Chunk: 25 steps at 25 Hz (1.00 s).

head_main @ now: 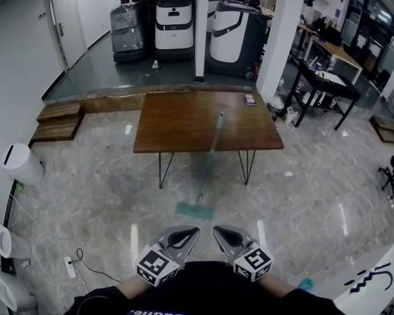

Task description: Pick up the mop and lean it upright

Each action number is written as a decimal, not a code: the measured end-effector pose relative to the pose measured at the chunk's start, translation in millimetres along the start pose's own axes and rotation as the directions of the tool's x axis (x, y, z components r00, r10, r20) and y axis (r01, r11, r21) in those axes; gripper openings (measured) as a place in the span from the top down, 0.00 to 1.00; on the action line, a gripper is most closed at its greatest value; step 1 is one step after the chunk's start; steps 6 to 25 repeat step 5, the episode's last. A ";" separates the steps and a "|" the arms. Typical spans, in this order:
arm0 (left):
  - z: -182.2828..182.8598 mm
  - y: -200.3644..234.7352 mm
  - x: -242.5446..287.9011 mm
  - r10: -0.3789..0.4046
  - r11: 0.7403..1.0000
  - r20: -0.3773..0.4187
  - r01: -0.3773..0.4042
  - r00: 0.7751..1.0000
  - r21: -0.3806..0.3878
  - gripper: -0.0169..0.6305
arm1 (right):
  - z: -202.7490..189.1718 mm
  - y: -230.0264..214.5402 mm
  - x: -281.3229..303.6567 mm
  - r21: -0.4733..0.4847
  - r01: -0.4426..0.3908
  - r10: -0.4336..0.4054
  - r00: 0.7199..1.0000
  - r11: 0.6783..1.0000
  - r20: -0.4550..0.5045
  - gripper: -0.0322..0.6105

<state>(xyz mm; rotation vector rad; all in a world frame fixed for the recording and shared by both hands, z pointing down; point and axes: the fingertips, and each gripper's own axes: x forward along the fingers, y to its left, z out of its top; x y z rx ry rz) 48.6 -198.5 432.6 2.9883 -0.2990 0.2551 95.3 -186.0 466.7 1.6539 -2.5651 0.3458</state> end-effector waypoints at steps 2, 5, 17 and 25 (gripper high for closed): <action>1.5 -0.7 2.0 -0.001 1.000 0.004 0.001 1.000 0.005 0.95 | -0.8 -0.5 -0.3 -0.002 -0.006 0.006 1.000 1.000 -0.001 0.95; 2.2 0.1 4.1 0.001 1.000 0.010 -0.001 1.000 0.015 0.95 | -1.5 -2.1 -0.1 0.004 -0.007 0.007 1.000 1.000 -0.001 0.95; 2.2 0.1 4.1 0.001 1.000 0.010 -0.001 1.000 0.015 0.95 | -1.5 -2.1 -0.1 0.004 -0.007 0.007 1.000 1.000 -0.001 0.95; 2.2 0.1 4.1 0.001 1.000 0.010 -0.001 1.000 0.015 0.95 | -1.5 -2.1 -0.1 0.004 -0.007 0.007 1.000 1.000 -0.001 0.95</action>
